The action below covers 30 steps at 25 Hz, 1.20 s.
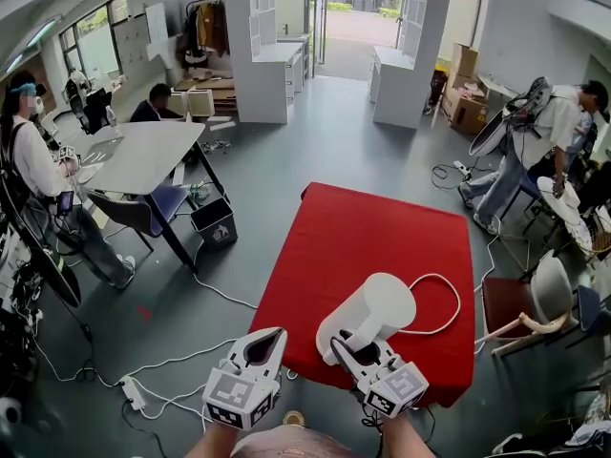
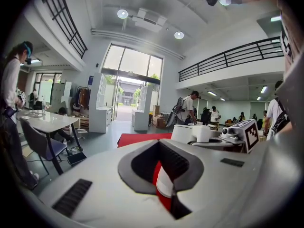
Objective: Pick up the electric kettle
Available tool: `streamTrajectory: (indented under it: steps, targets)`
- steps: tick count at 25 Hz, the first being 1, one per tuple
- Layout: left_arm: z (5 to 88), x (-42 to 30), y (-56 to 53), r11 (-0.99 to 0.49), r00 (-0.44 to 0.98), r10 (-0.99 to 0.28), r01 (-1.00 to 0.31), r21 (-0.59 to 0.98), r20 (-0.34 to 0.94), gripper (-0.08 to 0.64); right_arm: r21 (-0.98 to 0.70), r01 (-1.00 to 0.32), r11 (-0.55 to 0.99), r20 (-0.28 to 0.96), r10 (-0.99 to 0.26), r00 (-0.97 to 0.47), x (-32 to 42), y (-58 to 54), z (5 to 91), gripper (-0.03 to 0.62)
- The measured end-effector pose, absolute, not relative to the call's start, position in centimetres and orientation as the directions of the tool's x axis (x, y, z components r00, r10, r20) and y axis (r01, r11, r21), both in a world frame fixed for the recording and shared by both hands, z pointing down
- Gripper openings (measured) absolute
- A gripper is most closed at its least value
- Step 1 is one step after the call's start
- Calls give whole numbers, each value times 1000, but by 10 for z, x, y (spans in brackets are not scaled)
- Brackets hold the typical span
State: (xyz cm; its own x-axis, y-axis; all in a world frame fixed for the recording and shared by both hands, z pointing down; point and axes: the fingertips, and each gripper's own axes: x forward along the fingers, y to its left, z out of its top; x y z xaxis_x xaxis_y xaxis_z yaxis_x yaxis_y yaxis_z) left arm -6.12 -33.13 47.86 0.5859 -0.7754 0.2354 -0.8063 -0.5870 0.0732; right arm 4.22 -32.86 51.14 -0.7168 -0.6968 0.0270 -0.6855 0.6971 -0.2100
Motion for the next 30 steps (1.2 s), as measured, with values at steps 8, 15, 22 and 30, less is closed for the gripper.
streamTrajectory:
  steps: [8, 15, 22, 30]
  targets:
    - [473, -52, -325, -597, 596, -770, -799, 73, 227, -6, -205, -677, 707, 34, -686, -727, 47, -316, 482, 132]
    - [464, -41, -318, -610, 612, -764, -788, 81, 206, -6, -159, -645, 748, -15, -655, -756, 48, -299, 426, 133]
    - [453, -24, -299, -626, 631, -754, -774, 93, 181, -6, -136, -646, 751, -27, -655, -755, 64, -271, 408, 133]
    - [431, -9, -261, -632, 638, -757, -770, 90, 137, -6, -140, -627, 766, -35, -636, -771, 77, -231, 396, 133]
